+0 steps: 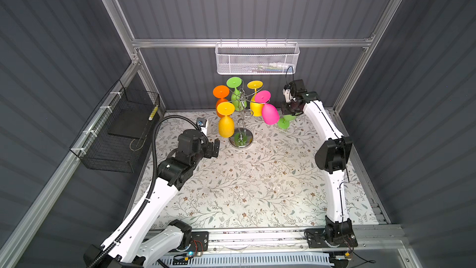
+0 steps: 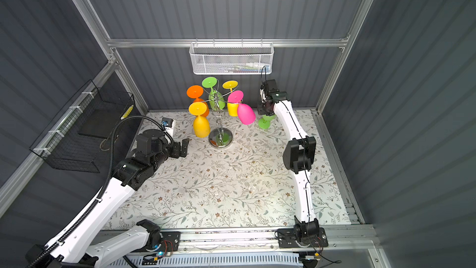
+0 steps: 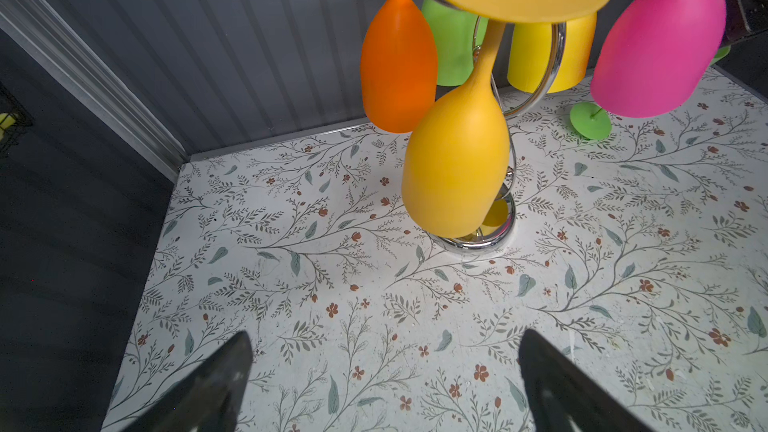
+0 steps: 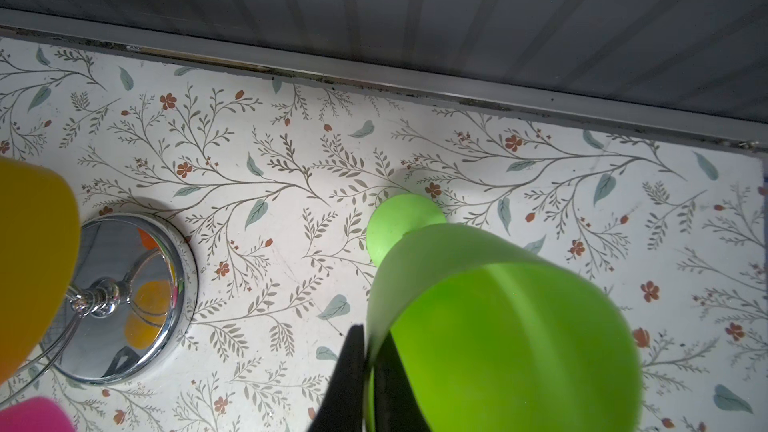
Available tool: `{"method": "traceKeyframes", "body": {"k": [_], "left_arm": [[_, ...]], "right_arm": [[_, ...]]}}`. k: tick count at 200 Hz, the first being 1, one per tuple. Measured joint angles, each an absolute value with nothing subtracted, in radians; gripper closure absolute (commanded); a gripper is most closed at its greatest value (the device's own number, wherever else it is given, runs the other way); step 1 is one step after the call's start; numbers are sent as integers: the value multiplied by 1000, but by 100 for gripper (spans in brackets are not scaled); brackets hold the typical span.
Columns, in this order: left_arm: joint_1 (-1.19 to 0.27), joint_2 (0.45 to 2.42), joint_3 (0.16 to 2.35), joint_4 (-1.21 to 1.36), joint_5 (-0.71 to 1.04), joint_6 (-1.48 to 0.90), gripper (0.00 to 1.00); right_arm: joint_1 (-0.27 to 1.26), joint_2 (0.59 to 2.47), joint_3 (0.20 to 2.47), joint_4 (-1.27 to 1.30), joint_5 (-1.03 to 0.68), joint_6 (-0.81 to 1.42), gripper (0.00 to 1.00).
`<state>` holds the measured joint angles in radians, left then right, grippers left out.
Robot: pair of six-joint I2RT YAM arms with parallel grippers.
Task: Take the wine glass off the wine glass rack
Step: 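Lower the lime green glass upright onto the table and open the right gripper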
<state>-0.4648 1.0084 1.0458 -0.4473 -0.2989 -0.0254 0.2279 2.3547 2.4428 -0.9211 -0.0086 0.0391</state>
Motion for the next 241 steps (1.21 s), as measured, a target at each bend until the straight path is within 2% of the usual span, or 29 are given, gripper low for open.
{"method": "traceKeyframes", "body": {"k": [55,102,177,241], "left_arm": [[-456,1013,1046,-447,-295,-25,0],[-454,1013,1046,-447,-291,-26,0],[-448,1018,1046,-447,-287,-26,0],[-445,1016,1045,-447,-284,-30,0]], "right_arm": [[228,2388,2449,-921,-8,33,88],[229,2389,2452,-921,-8,26,82],[231,2387,2474,-923,-7,25,56],[232,2348,2474,-925,4,22,47]]}}
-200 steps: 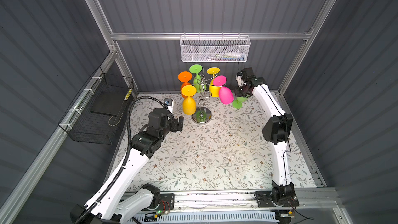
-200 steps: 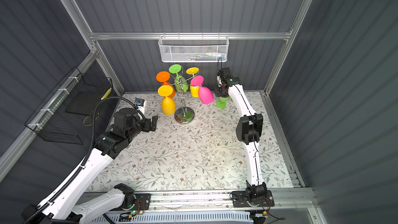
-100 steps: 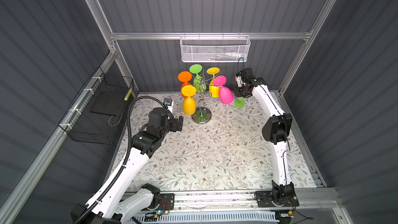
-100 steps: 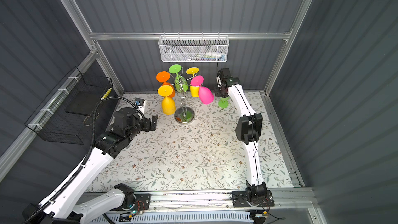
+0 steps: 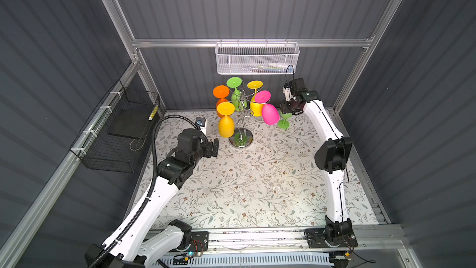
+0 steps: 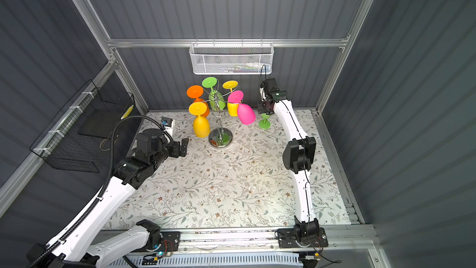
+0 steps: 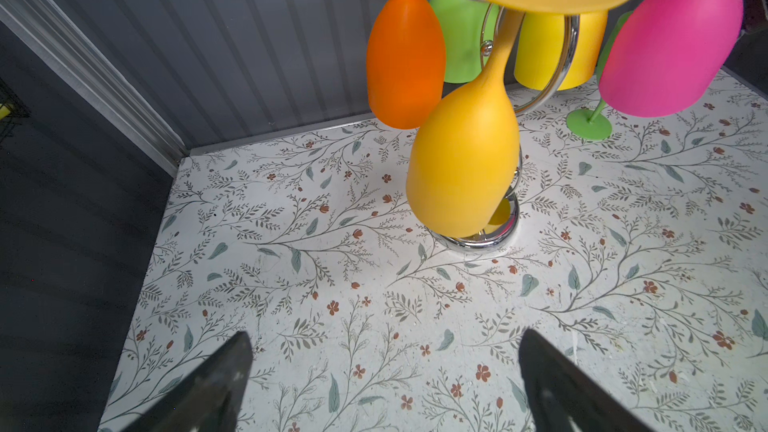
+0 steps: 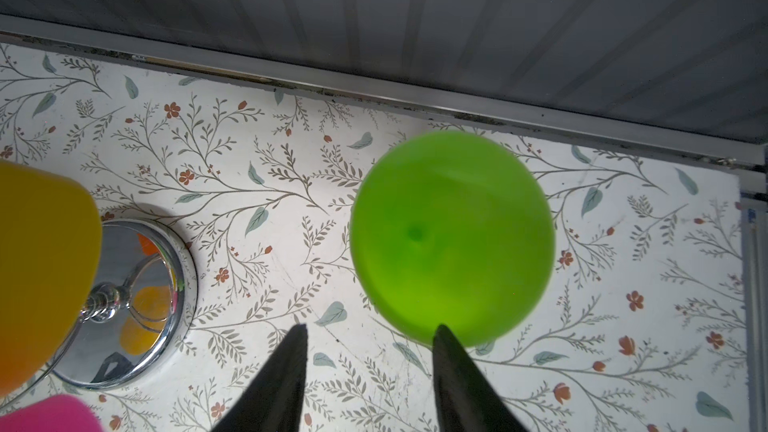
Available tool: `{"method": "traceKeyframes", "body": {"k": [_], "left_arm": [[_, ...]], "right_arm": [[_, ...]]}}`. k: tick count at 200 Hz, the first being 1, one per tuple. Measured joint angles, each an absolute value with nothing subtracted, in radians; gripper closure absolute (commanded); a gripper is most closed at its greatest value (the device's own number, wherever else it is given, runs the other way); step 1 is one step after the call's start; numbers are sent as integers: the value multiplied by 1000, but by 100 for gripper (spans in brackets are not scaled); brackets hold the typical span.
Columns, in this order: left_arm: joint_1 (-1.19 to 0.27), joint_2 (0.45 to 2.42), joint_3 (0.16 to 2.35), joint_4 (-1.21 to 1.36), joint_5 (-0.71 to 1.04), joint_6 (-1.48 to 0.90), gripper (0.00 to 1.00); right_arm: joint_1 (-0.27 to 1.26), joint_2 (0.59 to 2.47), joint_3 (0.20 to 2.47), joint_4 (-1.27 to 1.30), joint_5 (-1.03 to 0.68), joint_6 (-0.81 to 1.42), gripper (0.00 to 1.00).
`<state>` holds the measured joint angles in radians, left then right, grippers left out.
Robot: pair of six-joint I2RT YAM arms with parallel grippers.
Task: Take the wine glass off the wine glass rack
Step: 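Lower the lime green glass upright onto the table and open the right gripper, then move the right gripper up to the magenta glass stem on the rack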
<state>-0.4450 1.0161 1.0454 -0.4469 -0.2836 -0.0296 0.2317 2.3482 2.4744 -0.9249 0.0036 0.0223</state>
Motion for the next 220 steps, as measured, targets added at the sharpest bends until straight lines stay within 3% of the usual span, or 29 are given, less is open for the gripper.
{"method": "traceKeyframes", "body": {"k": [77,133,164,220], "left_arm": [[-434,1008,1044,-447,-255,-49,0],[-315,1077,1044,-435,-179,-81,0],[-287,1076,1044,-424,-149,-107,0],[-287,1049,1044,-424,-137,-125,0]], "right_arm": [[232,2181,2363,-888,16,52,41],[232,2038,2236,-818,105,136,40],[231,1886,2015,-712,111,219,41],[237,1539,1682,-522,-34,443,44]]}}
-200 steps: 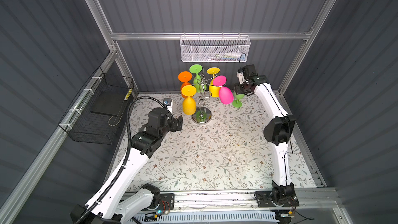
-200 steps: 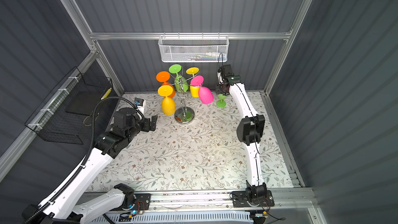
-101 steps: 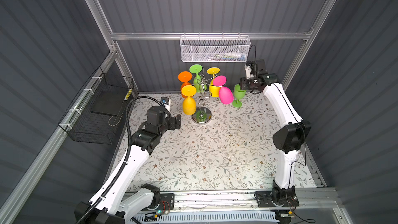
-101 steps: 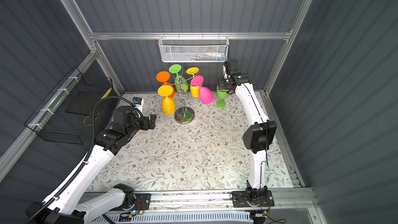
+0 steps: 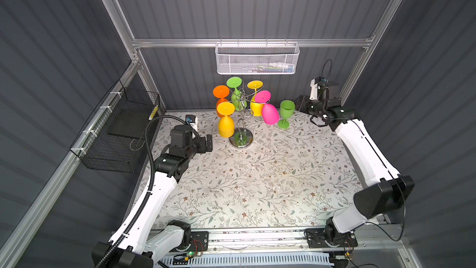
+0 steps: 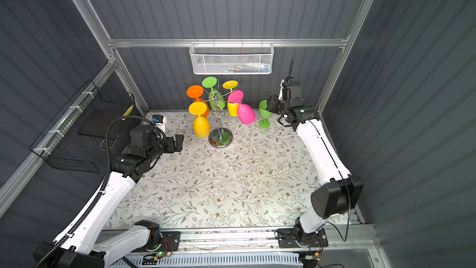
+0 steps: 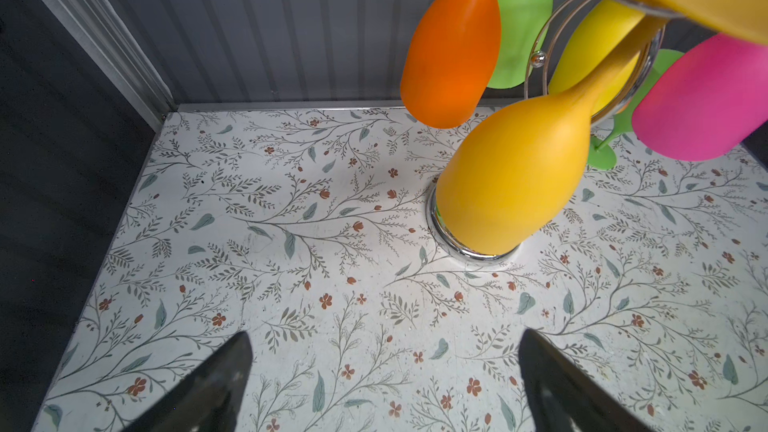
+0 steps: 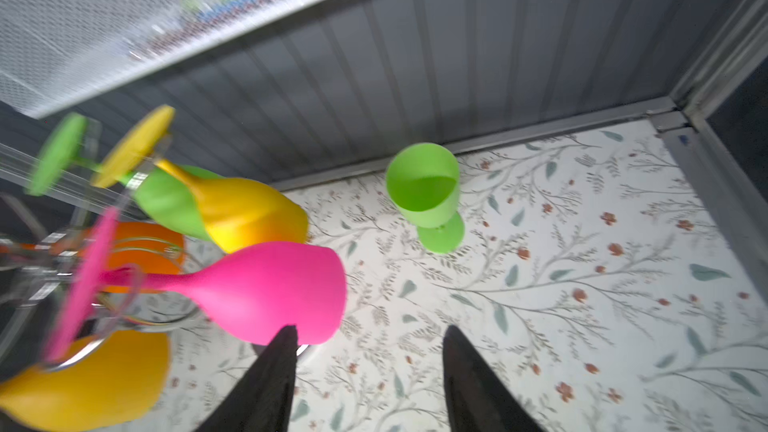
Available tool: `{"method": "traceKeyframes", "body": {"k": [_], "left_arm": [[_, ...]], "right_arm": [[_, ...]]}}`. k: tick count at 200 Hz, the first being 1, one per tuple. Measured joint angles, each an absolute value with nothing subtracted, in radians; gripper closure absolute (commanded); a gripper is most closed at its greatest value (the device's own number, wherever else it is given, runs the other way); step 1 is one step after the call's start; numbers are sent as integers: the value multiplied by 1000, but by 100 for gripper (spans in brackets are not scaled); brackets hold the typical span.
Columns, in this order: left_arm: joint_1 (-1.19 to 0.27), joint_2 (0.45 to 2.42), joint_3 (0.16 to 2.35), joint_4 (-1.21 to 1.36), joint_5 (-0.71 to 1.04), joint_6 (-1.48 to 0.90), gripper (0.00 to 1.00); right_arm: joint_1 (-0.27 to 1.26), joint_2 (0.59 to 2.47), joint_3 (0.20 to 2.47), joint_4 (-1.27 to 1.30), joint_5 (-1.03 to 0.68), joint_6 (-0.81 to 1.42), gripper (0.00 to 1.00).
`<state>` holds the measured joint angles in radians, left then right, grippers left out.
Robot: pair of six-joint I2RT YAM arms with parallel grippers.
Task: Take the wine glass off the wine glass rack
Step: 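Move the right gripper up to the magenta glass stem on the rack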
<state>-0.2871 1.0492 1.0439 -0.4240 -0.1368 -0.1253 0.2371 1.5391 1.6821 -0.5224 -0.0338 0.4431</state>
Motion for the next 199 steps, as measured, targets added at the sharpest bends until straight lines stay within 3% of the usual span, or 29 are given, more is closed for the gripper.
{"method": "traceKeyframes", "body": {"k": [48,111,199], "left_arm": [[-287,1042,1044,-424,-125,-129,0],[-287,1031,1030,-395,-30,-127,0],[-287,984,1002,-325,163,-116,0]], "right_arm": [[275,1456,1634,-345,-191,672,47],[308,1641,1742,-281,-341,820,51],[337,1794,1840,-240,-389,865,62]]}}
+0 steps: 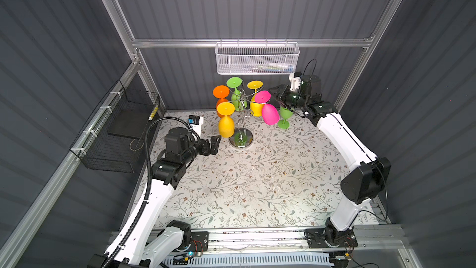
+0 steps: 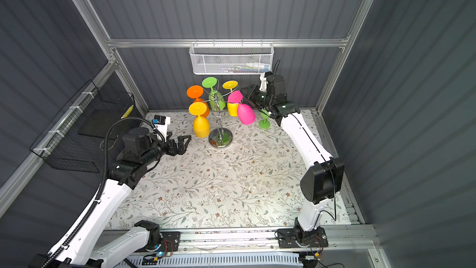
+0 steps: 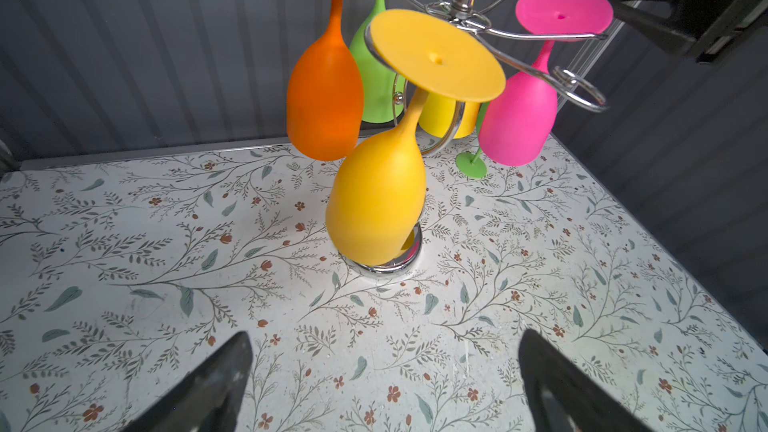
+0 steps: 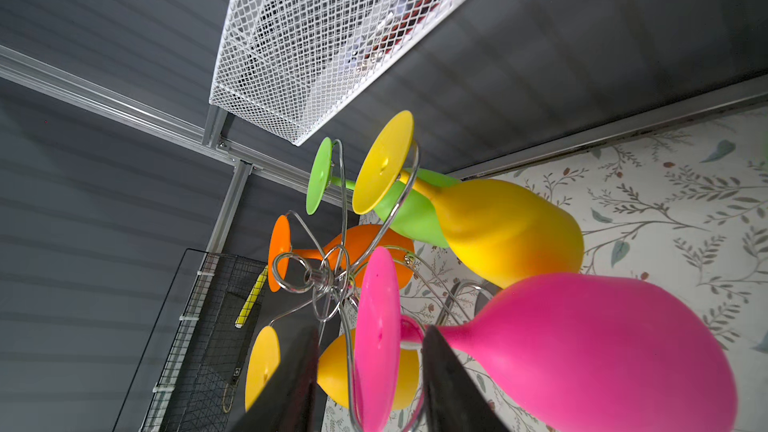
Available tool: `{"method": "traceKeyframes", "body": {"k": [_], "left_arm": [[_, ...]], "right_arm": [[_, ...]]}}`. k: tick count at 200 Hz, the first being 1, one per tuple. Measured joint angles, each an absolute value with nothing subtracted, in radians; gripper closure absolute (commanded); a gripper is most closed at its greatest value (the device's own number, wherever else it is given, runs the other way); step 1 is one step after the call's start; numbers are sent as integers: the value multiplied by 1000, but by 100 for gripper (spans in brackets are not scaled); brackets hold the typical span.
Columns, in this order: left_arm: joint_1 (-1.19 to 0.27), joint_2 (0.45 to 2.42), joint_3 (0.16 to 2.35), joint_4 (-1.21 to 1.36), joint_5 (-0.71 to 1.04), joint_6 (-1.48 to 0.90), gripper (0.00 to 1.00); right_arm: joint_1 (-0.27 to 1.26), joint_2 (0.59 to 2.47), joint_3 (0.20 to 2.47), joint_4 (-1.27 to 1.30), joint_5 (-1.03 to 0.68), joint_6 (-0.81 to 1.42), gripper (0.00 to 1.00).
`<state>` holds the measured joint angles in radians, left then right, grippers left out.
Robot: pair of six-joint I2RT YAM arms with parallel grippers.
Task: Take the wine glass off the wine glass rack
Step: 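Move the right gripper up to the magenta glass stem on the rack, then close the right gripper on the magenta glass stem near its foot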
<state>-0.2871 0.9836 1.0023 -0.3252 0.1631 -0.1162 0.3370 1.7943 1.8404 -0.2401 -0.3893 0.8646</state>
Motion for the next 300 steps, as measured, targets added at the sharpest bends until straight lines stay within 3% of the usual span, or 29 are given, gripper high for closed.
{"method": "traceKeyframes", "body": {"k": [47,89,124,300], "left_arm": [[-287,984,1002,-314,189,-116,0],[-287,985,1002,-313,196,-116,0],[-287,987,1001,-313,196,-116,0],[-287,1007,1001,-313,196,-116,0]], "right_arm": [[347,1821,1848,-230,-393,877,73],[348,1821,1848,-214,-393,886,91],[348,1821,1846,-206,-386,898,100],[354,1706,1702,-45,-282,988,100]]}}
